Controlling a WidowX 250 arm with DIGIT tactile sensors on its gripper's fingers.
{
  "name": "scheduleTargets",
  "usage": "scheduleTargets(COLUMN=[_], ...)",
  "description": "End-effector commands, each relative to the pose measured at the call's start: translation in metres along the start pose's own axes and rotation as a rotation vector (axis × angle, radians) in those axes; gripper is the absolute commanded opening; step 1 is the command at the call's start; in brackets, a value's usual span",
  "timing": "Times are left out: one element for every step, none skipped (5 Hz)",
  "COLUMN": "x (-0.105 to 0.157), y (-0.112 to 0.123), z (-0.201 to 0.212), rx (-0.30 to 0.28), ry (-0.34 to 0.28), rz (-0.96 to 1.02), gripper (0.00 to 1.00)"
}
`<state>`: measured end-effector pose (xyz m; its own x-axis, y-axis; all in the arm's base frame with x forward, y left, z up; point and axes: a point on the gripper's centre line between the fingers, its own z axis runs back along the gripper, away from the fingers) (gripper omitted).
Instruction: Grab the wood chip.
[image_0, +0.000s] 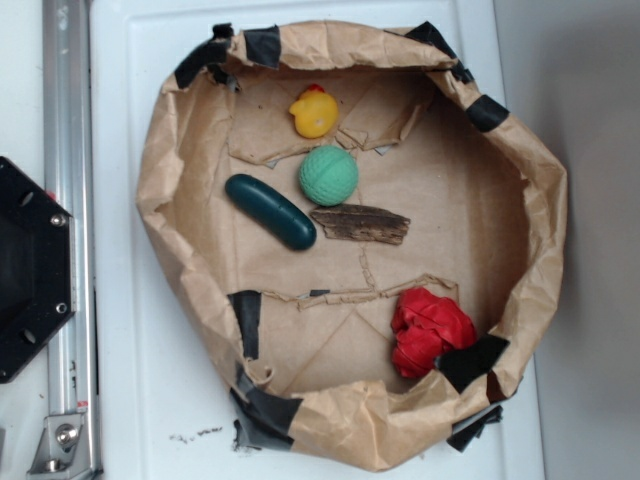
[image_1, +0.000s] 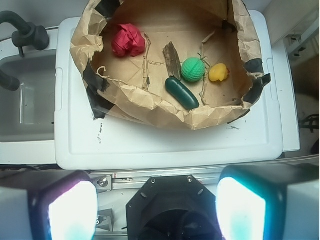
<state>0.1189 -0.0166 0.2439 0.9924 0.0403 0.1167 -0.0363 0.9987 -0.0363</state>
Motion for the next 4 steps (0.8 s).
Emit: scheduleTargets(x=[0.0,0.045,0.092,0.133], y=[0.0,0.013,0.023,0.038], z=[0.0,-0.046,-0.079,-0.12], rx=[0.0,0.14,0.146,0.155], ry=[0.0,0.011,0.028,0.032], rz=[0.0,0.059,0.039,-0.053], gripper=[1.0,1.0,1.0,1.0])
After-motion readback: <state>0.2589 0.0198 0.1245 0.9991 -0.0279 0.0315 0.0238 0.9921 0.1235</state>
